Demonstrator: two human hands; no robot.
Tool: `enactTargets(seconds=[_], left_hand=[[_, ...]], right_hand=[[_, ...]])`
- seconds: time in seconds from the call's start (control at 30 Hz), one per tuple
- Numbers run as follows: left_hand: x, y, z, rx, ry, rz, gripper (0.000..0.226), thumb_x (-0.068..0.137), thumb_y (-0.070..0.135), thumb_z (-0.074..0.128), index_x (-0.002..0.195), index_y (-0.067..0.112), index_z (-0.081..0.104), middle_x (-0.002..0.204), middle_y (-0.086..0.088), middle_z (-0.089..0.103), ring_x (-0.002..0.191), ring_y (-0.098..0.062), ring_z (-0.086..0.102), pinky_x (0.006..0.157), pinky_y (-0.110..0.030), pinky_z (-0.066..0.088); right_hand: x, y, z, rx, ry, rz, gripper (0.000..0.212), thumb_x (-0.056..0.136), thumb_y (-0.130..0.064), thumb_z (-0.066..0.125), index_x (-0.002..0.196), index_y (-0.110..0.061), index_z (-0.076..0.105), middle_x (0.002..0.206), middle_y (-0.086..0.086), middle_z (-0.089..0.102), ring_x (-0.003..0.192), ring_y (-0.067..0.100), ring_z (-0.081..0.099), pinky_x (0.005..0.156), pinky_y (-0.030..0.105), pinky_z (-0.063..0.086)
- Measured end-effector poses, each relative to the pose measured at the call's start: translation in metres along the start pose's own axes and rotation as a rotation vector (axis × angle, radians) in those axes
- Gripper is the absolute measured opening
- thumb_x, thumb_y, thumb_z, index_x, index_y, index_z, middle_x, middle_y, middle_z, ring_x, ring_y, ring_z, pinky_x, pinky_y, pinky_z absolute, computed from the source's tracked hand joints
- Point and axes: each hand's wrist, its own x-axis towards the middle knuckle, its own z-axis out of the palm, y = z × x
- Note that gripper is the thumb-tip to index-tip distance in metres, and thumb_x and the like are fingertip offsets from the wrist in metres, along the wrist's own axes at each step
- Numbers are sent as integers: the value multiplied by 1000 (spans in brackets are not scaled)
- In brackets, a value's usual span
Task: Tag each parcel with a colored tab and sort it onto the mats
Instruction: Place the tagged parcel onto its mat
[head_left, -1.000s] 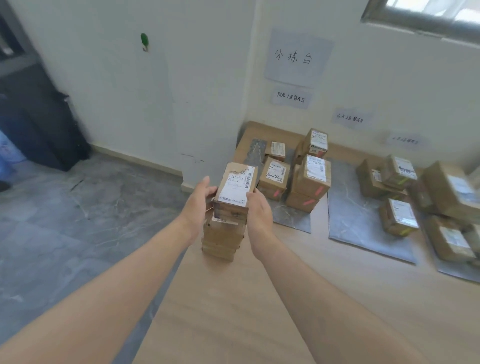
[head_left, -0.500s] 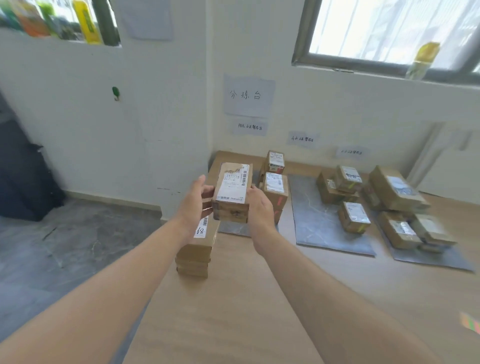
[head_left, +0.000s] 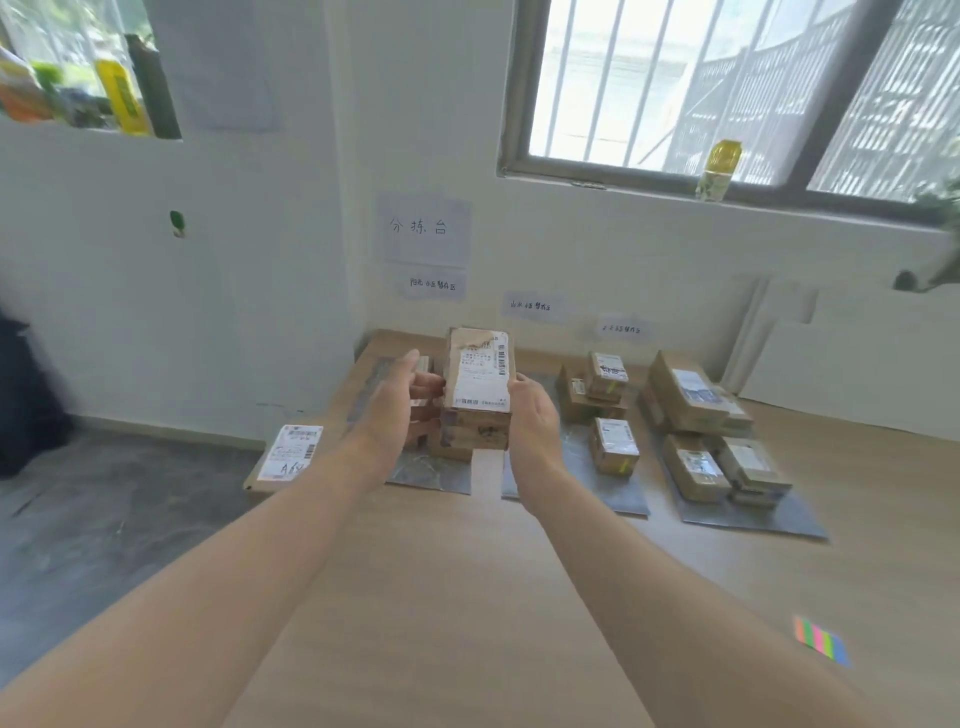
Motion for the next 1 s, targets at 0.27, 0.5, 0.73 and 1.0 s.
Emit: enactTargets(seconds=[0.27,0.5,0.73,1.0], left_hand=[[-31,-2,58,-25,-60,13,55,105,44,34,98,2,68,74,-4,76,72,-19,71,83,-39,57],[-28,-8,73,-10,-133,-6,57,104,47,35,108,-1,66,91,-11,75,78,-22,71,80,-37,56],[-24,-27,83,17,-209,-72,57,105,50,31,112,6,66,108,-13,74,101,-32,71,97,-46,54],[-24,-54,128,40,-229,-130,59,103,55,30,113,9,66,111,-10,73,105,-31,68,101,-48,51]], right_hand=[[-10,5,-65,37,67,-25,32,105,-29,42,132,-25,59,113,-8,67,99,3,62,71,20,45],[-21,5,-79,55,176,2,31,103,-33,44,129,-26,58,108,-4,69,101,14,67,79,31,56],[-28,21,-88,110,240,42,52,82,-42,45,126,-22,65,112,-1,75,105,19,72,88,45,62],[-21,33,-138,71,246,66,40,97,-32,39,120,-19,68,106,2,75,99,19,72,66,25,55]])
